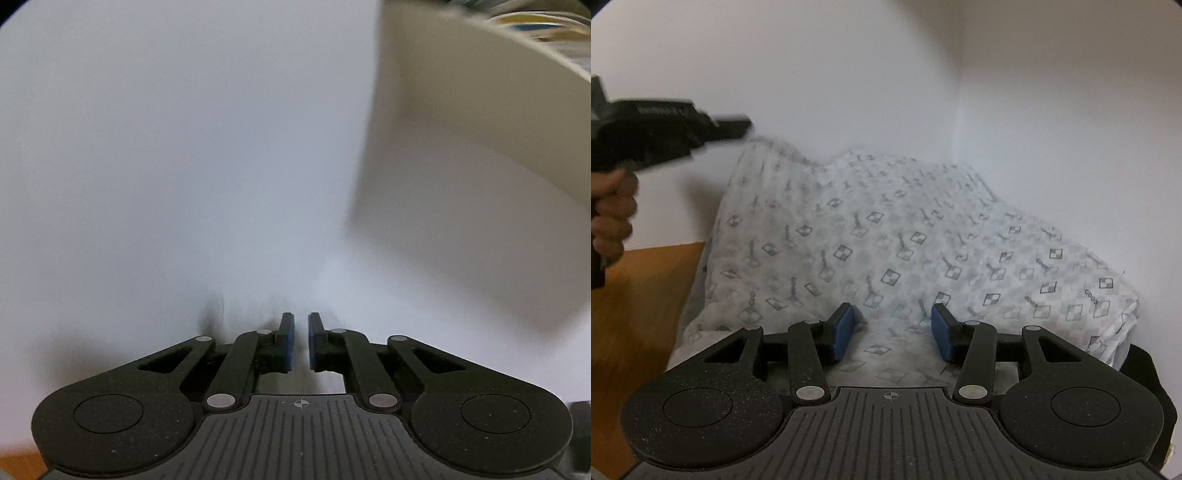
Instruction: Fold clothes
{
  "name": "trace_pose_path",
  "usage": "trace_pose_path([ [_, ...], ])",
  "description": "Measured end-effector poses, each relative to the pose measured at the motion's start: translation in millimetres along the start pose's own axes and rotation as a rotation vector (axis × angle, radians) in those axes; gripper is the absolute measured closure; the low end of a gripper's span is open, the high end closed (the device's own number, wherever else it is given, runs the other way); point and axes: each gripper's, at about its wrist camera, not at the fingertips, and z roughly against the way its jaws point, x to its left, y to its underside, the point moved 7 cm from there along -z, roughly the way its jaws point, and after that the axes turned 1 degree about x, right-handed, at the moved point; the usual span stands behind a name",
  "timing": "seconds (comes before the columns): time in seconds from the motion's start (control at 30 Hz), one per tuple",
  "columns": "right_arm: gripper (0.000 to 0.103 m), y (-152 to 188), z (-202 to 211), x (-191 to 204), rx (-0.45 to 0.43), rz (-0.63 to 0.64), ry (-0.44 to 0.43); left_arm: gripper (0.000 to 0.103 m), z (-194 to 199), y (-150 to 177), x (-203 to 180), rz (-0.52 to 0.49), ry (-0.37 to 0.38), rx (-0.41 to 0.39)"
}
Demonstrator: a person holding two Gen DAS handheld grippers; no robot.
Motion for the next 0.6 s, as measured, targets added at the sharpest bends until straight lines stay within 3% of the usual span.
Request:
trace_pose_path([
  [0.07,0.056,0,1,1,0.000,0.003,0.007,0.094,-2,6,10,0.030,-0.045,0.082],
  [0.13,0.056,-2,-4,6,0.001,0.023,0.023,0.094,2,13,15,0.043,-0.041,0.121],
  [0.2,0.057,-8,7,13,-0.033,0.013,0.011,0.084,8,19,13,0.008,-0.037,0.134],
  [0.27,0.070,-13,24,21,-0.088,-0.019,-0.032,0.083,12,24,6,-0.008,-0.012,0.144],
  [0.33,0.075,-13,37,34,-0.120,-0.032,-0.072,0.083,12,29,-9,-0.061,0.035,0.148],
  [0.43,0.077,0,40,47,-0.107,0.002,-0.057,0.081,8,42,-29,-0.158,0.077,0.197],
  [0.6,0.075,21,46,69,-0.087,0.058,-0.032,0.082,-26,79,-10,-0.256,-0.027,0.385],
])
